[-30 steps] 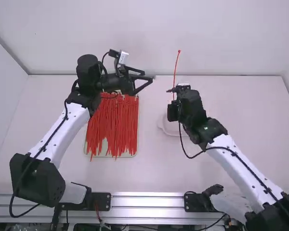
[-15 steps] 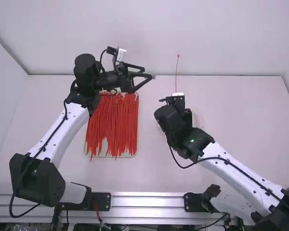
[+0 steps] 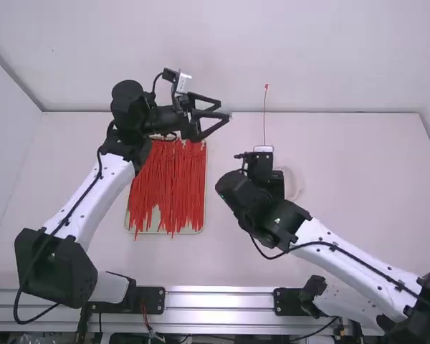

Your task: Fasten the cable tie

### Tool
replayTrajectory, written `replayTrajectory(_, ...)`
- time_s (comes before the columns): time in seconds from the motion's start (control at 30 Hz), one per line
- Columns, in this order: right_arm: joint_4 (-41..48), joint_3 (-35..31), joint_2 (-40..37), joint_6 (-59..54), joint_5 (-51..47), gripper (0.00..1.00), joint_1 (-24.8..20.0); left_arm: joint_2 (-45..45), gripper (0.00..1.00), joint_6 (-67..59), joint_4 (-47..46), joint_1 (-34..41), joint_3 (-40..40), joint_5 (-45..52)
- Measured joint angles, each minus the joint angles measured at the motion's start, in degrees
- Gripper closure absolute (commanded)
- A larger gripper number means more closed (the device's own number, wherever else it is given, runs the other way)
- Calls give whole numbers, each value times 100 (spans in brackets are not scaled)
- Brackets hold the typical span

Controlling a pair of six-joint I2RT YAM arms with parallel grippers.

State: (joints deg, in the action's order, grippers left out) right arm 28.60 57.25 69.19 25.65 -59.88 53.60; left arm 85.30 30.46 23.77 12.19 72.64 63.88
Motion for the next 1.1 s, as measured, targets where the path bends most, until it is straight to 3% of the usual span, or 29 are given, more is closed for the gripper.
replayTrajectory(0.37,433,0,66,-50,-70,100,37,0,0,238,208,57,-2,44)
replayTrajectory(0.8,-555,46,66,-710,22,100,37,0,1,302,352,72,0,7)
replayTrajectory(1.1,-621,885,415,-1255,57,100,39,0,1,319,396,72,0,-162)
